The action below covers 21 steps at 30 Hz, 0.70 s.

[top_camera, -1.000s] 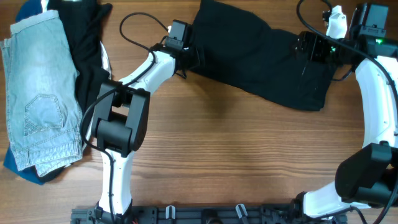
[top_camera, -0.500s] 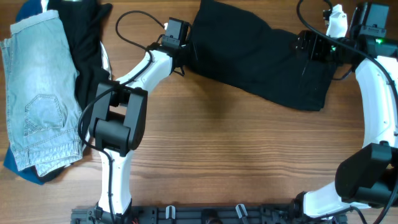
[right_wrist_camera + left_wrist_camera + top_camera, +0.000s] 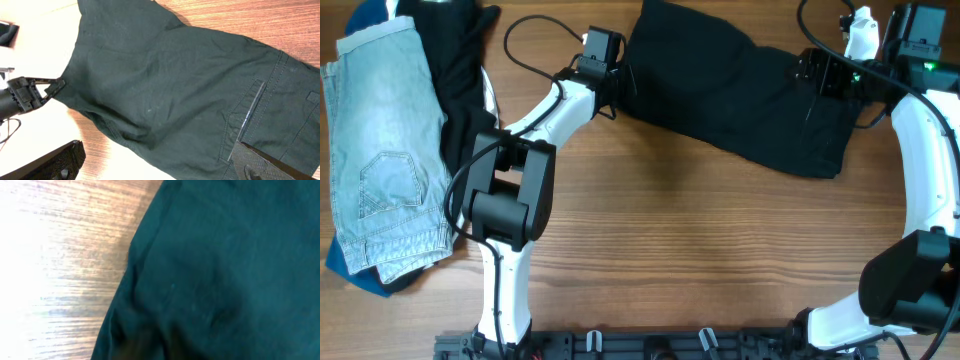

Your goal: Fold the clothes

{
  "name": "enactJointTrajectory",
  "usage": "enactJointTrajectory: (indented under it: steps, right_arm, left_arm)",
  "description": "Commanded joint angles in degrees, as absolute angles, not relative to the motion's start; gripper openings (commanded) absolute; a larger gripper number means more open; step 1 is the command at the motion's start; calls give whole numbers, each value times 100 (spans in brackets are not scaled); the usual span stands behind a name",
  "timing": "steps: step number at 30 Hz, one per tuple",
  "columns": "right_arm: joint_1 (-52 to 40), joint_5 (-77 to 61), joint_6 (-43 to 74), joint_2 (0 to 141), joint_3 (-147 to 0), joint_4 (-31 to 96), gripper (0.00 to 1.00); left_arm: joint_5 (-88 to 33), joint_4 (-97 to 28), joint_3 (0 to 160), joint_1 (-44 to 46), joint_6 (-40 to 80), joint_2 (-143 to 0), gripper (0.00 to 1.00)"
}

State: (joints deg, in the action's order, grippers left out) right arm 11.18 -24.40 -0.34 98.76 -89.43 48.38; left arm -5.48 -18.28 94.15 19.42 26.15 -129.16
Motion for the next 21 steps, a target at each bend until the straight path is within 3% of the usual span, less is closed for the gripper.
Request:
enactJointTrajectory:
  steps: [1, 12, 21]
  right_arm:
    - [1076, -2493, -134, 9848, -9026, 4807, 99]
    - [989, -2561, -106, 9848, -9026, 5068, 93]
    - [429, -2121, 67, 9848, -9026, 5352, 95]
  left_arm:
    - [-622, -1865, 9496, 1868, 2617, -12665, 4]
    - [-663, -2443, 9496, 1640, 2617, -11334, 4]
    - [-923, -3312, 9496, 943, 2620, -10978, 4]
